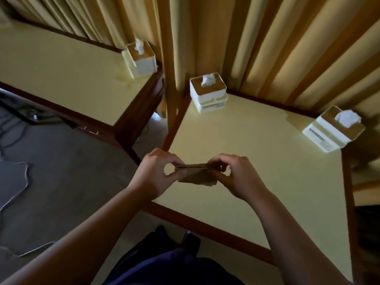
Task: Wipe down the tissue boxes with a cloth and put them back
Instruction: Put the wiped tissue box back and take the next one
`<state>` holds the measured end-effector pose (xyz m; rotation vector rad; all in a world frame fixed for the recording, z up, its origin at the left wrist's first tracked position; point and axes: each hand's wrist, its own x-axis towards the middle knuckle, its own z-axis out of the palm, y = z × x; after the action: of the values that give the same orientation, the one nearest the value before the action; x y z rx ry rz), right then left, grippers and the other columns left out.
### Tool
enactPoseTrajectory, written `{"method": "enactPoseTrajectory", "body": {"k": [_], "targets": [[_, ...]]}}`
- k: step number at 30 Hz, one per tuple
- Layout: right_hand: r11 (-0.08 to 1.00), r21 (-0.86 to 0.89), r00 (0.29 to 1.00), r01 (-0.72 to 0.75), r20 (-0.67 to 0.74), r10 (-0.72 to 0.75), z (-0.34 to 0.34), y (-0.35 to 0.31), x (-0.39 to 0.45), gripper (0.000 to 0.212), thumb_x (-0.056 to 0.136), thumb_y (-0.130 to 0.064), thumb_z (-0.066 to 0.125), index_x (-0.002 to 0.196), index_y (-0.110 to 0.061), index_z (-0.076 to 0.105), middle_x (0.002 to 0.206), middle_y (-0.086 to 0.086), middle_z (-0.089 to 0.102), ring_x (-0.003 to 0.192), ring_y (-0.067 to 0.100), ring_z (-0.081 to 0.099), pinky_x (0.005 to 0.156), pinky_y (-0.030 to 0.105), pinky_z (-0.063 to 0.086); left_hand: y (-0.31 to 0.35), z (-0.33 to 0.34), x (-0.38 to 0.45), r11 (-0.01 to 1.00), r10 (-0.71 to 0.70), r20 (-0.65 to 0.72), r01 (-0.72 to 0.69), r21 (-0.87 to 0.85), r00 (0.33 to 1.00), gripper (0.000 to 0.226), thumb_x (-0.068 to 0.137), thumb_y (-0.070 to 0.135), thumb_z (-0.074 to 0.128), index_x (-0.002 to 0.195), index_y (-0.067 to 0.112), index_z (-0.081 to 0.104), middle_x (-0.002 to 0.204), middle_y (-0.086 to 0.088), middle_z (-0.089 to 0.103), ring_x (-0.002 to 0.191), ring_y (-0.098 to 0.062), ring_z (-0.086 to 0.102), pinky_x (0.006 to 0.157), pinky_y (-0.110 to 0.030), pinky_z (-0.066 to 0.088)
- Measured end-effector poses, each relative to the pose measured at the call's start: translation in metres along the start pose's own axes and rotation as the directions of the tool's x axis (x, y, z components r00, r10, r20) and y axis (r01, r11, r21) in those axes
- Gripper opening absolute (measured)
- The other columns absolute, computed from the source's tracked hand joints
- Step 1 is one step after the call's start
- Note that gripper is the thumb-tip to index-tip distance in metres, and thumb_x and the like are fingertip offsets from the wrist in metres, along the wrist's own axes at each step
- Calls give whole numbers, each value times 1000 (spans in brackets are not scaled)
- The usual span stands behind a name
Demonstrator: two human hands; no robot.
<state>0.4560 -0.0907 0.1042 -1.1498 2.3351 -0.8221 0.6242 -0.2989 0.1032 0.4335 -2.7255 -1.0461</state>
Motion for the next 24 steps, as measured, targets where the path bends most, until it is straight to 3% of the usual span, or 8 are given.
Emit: {"method": "enactPoseTrajectory", "body": {"k": [4, 7, 11, 12, 16, 19, 22, 24], "targets": [[995, 37, 996, 90, -28, -89, -19, -50, 31, 18, 93, -32, 79, 110, -37, 77, 92, -25, 70, 93, -3, 61, 71, 10, 45, 3, -46, -3, 998, -41, -164, 33, -52, 986, 9, 85, 32, 80, 92, 33, 75, 87, 24, 66, 93, -2, 57, 72, -25, 44], [982, 99, 983, 162, -100, -152, -27, -94, 51, 19, 91, -31, 82, 107, -37, 75, 92, -26, 69, 96, -6, 60, 73, 5, 44, -4, -82, -7, 976, -161, -265, 114, -187, 951, 15, 84, 27, 84, 90, 38, 75, 88, 22, 67, 86, -4, 63, 69, -23, 48], [967, 112, 959, 230, -193, -206, -27, -156, 82, 25, 92, -34, 81, 114, -39, 72, 98, -30, 66, 101, -14, 57, 74, 2, 44, -21, -138, -6, 911, -193, -307, 53, -410, 932, 11, 89, 23, 80, 96, 32, 76, 87, 4, 75, 71, -23, 69, 62, -49, 60], [960, 134, 953, 244, -214, -213, -25, -173, 91, 26, 92, -33, 80, 117, -35, 72, 98, -29, 66, 100, -16, 58, 72, 1, 45, -27, -153, -3, 896, -184, -329, 21, -443, 926, 11, 90, 21, 79, 96, 30, 77, 86, 1, 76, 71, -25, 70, 62, -50, 59], [939, 170, 927, 300, -284, -244, -8, -240, 128, 27, 95, -31, 77, 120, -34, 70, 103, -29, 64, 99, -25, 55, 66, 0, 45, -61, -216, 6, 842, -188, -424, -77, -534, 886, 13, 88, 18, 80, 96, 28, 78, 95, 4, 78, 87, -19, 75, 80, -44, 60], [929, 190, 917, 318, -309, -251, 14, -284, 157, 27, 97, -33, 75, 123, -36, 67, 107, -28, 65, 103, -25, 56, 68, 2, 49, -92, -267, 7, 831, -144, -430, -127, -542, 891, 13, 88, 16, 80, 99, 24, 78, 97, 2, 78, 92, -23, 75, 83, -48, 60], [906, 246, 909, 344, -330, -255, 37, -327, 186, 28, 96, -36, 74, 124, -34, 69, 107, -22, 71, 102, -10, 65, 69, 12, 56, -127, -319, 8, 874, -95, -452, -143, -464, 887, 16, 88, 20, 81, 96, 33, 78, 95, 10, 77, 91, -16, 72, 79, -37, 55], [898, 222, 885, 380, -369, -283, 53, -355, 206, 29, 97, -35, 74, 125, -28, 71, 100, -21, 71, 93, -9, 66, 64, 10, 52, -149, -353, 8, 890, -84, -462, -142, -432, 883, 16, 88, 22, 81, 96, 35, 77, 94, 14, 76, 91, -12, 71, 79, -36, 55]]}}
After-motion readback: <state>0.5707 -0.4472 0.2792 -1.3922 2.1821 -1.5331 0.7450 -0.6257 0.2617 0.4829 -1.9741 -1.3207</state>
